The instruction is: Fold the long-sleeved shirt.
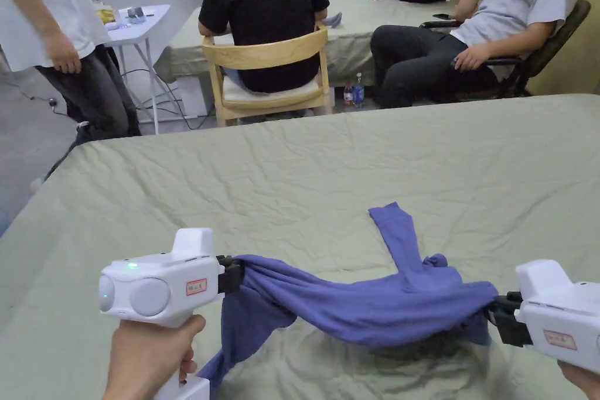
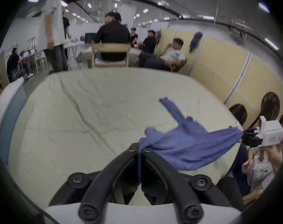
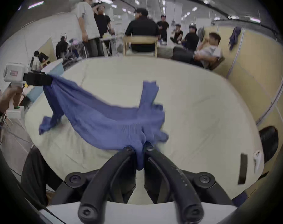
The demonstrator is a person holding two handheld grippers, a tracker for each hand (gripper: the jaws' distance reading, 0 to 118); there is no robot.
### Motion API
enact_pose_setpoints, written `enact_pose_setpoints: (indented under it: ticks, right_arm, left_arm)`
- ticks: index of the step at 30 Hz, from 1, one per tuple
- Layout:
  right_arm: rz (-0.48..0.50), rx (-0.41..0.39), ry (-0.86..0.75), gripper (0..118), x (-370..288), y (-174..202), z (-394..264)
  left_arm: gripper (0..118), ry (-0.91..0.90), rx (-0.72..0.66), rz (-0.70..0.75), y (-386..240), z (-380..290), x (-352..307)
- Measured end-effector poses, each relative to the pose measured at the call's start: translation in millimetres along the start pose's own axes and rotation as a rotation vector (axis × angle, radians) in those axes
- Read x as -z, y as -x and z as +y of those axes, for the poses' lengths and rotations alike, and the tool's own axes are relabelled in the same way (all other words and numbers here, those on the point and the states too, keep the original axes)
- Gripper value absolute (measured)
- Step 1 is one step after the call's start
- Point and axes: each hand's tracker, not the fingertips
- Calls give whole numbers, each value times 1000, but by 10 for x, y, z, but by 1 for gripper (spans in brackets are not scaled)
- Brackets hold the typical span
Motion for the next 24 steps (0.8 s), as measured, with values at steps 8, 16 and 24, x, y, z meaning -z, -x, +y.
enact_pose_setpoints:
  ticks: [8, 16, 24]
  right_arm:
    - [-28, -76, -205, 9, -751, 39, 1153]
    - [-47, -138, -372, 10, -1513, 208, 2168]
    - [-39, -102, -495, 10, -2118, 232, 3019]
  left_arm:
    - [1, -259, -8, 62, 73, 875, -1133]
    - [1, -463, 36, 133, 22, 1679, -2034]
    - [1, -567, -8, 152, 19, 2357, -2576]
